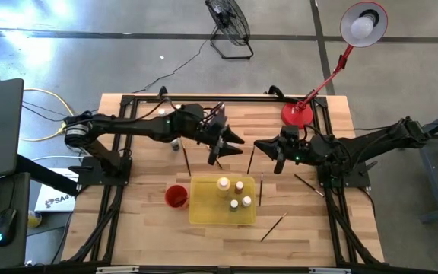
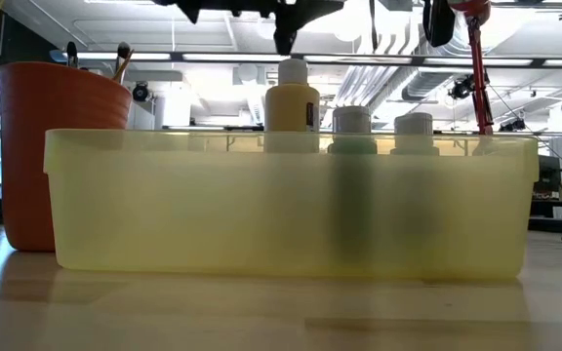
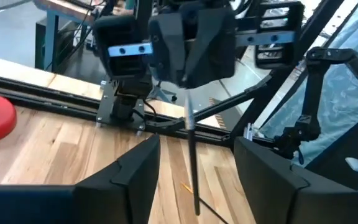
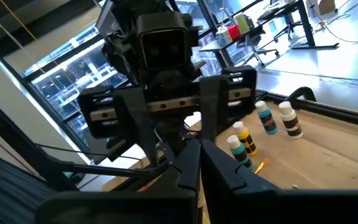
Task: Pick & Place Paint Supplies
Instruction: Put the silver paintbrush into the orange cup
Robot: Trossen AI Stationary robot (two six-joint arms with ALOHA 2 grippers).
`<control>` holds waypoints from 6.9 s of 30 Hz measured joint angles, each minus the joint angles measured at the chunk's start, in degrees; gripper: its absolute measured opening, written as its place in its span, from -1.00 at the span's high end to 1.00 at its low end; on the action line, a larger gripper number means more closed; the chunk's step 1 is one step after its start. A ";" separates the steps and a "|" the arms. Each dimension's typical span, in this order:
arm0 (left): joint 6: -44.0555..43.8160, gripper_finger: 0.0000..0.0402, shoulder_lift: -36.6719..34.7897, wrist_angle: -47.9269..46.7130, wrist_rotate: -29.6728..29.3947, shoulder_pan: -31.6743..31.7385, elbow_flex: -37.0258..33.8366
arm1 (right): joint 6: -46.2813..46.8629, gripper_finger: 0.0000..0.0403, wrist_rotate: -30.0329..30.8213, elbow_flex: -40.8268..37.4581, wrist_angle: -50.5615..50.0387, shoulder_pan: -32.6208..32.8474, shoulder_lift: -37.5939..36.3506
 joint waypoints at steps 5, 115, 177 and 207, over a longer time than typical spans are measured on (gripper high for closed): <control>-1.12 -0.02 3.86 -0.65 -0.34 0.00 3.11 | -1.18 0.98 0.20 0.00 0.00 0.00 0.00; 13.44 0.95 -26.92 -50.46 -14.13 2.23 10.50 | 5.89 0.38 0.45 0.02 -16.21 0.02 -10.43; -0.51 0.95 -32.80 -20.99 -35.01 -31.17 -35.60 | 9.45 0.40 6.84 0.02 -18.97 0.02 -10.40; -7.64 0.71 -30.52 -19.67 -33.54 -31.12 -35.58 | 9.01 0.40 6.23 0.02 -21.62 0.02 -10.38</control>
